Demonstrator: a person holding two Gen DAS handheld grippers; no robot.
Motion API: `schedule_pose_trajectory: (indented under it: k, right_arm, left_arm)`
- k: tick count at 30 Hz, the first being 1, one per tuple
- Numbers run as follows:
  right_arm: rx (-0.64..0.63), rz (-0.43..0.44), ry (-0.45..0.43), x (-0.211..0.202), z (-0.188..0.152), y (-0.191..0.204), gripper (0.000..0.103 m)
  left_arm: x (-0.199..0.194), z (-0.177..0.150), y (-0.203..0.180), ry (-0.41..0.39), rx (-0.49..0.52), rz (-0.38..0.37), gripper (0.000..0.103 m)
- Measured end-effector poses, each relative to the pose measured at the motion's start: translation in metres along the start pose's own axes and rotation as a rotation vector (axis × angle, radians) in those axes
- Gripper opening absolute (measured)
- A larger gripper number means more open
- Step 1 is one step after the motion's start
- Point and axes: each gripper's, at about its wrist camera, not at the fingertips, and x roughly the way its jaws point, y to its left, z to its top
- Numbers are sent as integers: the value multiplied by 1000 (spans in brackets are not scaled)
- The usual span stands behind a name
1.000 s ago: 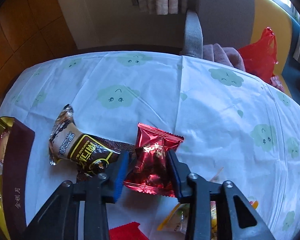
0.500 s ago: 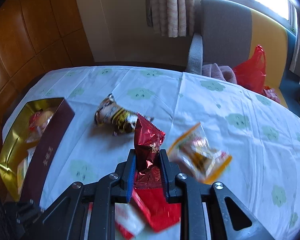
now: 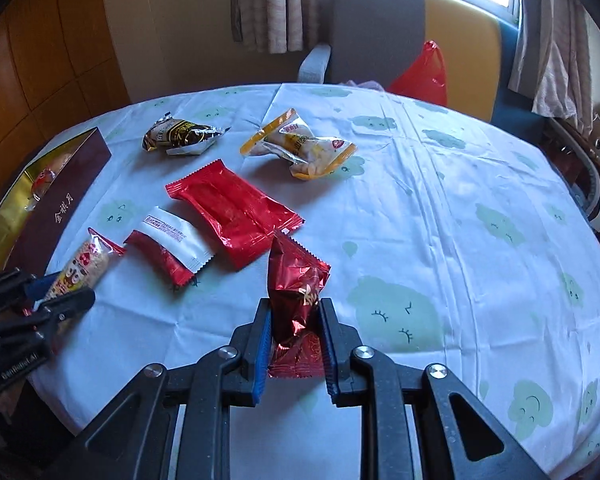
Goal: Organize snacks
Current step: 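Grasp the red foil candy with the right tool while the left tool holds the cracker bar, then lower the cracker bar into the gold tin and open the left tool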
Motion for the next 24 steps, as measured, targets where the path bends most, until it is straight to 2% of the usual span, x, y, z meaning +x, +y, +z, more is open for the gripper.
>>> schedule_pose_trajectory:
  k: [13,24]
  right_arm:
    - [35,-2,-37,0,-4,0,22]
    - [14,-27,-52,0,-6,4,22]
  left_arm:
    - [-57,12,12,-98,-67,16,28]
    - [-84,11,58,-136,-179,98,28]
